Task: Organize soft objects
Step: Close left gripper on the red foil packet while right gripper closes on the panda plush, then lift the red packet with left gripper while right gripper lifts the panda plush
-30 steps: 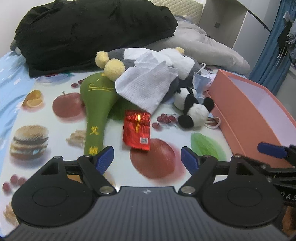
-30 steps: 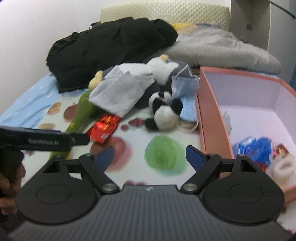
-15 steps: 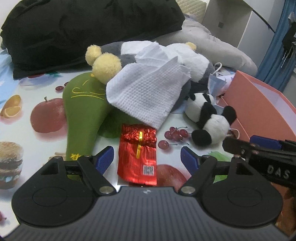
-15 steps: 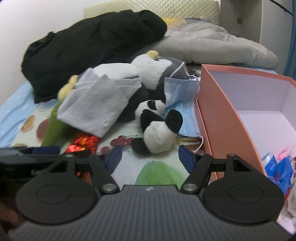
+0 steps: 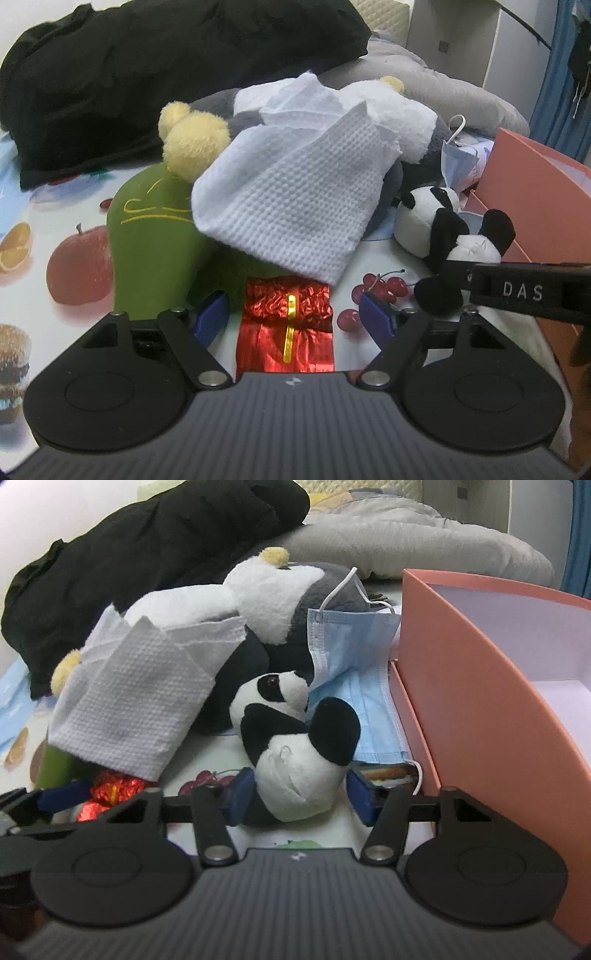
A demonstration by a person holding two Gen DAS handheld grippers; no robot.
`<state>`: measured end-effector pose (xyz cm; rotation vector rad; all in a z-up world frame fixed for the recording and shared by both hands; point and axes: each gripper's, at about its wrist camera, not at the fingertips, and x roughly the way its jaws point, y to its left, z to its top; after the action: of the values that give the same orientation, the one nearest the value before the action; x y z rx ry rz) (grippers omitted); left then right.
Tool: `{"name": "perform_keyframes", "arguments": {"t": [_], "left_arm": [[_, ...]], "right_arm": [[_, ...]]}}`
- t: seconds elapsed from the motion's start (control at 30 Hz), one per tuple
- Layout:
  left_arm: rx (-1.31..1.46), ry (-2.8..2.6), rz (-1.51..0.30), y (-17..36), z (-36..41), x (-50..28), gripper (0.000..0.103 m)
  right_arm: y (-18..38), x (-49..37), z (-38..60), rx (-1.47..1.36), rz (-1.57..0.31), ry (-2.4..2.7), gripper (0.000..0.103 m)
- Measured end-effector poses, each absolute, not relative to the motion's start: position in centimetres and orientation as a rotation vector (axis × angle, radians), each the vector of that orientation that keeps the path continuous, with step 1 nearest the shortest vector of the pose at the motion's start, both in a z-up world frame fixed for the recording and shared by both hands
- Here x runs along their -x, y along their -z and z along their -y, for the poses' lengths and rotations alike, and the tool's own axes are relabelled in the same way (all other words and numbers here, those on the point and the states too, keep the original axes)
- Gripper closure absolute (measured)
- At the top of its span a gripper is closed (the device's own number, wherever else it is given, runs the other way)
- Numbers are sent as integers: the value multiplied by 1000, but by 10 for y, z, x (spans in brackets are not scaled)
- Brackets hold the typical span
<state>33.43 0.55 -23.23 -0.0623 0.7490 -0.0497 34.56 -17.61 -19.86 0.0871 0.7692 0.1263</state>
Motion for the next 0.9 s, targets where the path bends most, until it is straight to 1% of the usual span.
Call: {"name": "perform_keyframes", "arguments": {"t": [0.07, 0.1, 0.13, 0.17, 0.2, 0.37, 0.5, 0.9], "left_arm": [[37, 45, -747, 234, -2, -337, 31], [32, 51, -747, 234, 0, -338, 35], [32, 56, -754, 235, 1, -340, 39], [32, 57, -758, 237, 2, -342, 40], [27, 52, -755, 237, 3, -341, 45], [58, 50, -738, 228, 3, -335, 46], [75, 49, -765, 225, 3, -321, 46], [161, 39, -823, 210, -5, -248, 46]], "right_arm": [[198, -346, 175, -81, -766, -123, 51], [198, -347, 175, -86, -766, -123, 54], [198, -347, 176, -93, -768, -123, 55], [197, -347, 177, -98, -769, -124, 56], [197, -346, 178, -101, -770, -122, 56], [194, -337, 181, -111, -777, -121, 57], [190, -321, 183, -111, -789, -124, 58], [175, -251, 182, -72, -835, -139, 58]]}}
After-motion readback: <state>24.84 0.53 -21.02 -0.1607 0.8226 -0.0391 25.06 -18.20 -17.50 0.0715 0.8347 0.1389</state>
